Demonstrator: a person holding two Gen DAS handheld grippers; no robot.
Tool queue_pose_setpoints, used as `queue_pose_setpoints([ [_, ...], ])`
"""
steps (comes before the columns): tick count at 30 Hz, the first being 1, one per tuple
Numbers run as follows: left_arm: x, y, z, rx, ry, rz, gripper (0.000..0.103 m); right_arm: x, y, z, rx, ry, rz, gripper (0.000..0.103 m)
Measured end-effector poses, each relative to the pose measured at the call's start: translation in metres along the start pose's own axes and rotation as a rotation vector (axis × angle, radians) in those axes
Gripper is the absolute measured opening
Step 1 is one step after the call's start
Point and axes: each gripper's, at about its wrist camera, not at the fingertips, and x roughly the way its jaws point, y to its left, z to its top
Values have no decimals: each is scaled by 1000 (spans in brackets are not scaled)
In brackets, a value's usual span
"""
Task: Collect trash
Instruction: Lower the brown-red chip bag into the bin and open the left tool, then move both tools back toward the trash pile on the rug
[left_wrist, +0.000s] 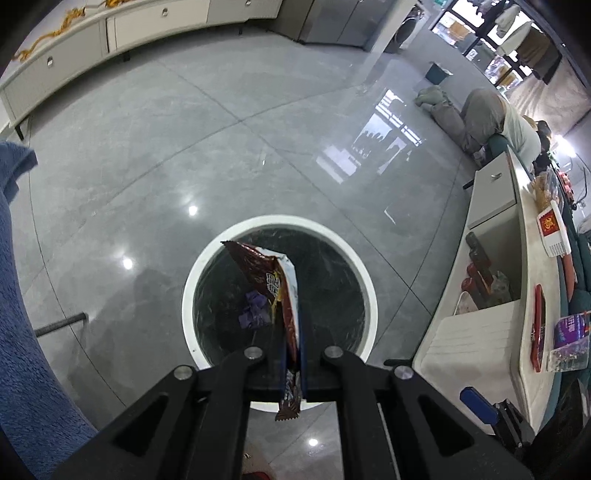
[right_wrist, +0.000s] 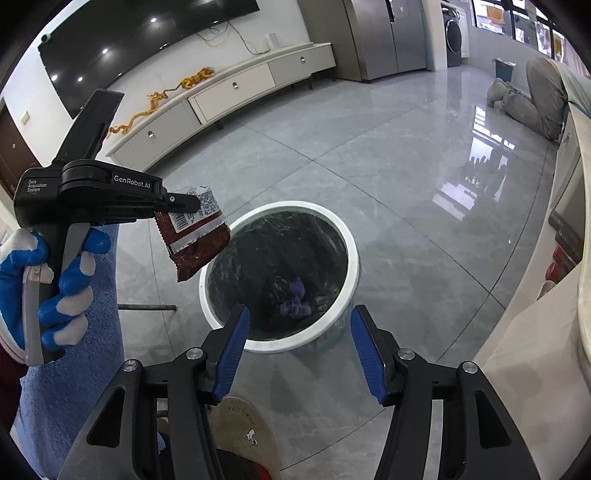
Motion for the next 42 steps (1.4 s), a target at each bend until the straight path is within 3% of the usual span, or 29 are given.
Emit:
queue_pose_setpoints([
  [7,6,3,2,-24,16,-30,7,2,-4,0,3,12,-6,57],
  [9,7,0,1,-23,17,-33,32,1,-5,-1,6,12,-7,58],
  [10,6,-1,1,-24,6,-35,60,1,-5,-1,9,12,-9,58],
  [11,4,-1,0,-23,-7,-34,65,2,-5,-2,11,13,-10,58],
  [19,-5,-7,-1,22,-26,-10,64,4,-8,-5,22,23,-18,58],
  [24,-39,-12,-6,40,-76,-17,63,-5,-4,-2,11,3,-21,58],
  [30,-126,-13,-23,54,-240,-37,63,-33,15,2,-31,-60,-7,58],
  [34,-200,-7,-48,58,-390,-24,65,-58,37,9,-77,-111,10,58],
  [42,-330,44,-130,38,-651,73,65,-118,118,22,-247,-224,71,63],
])
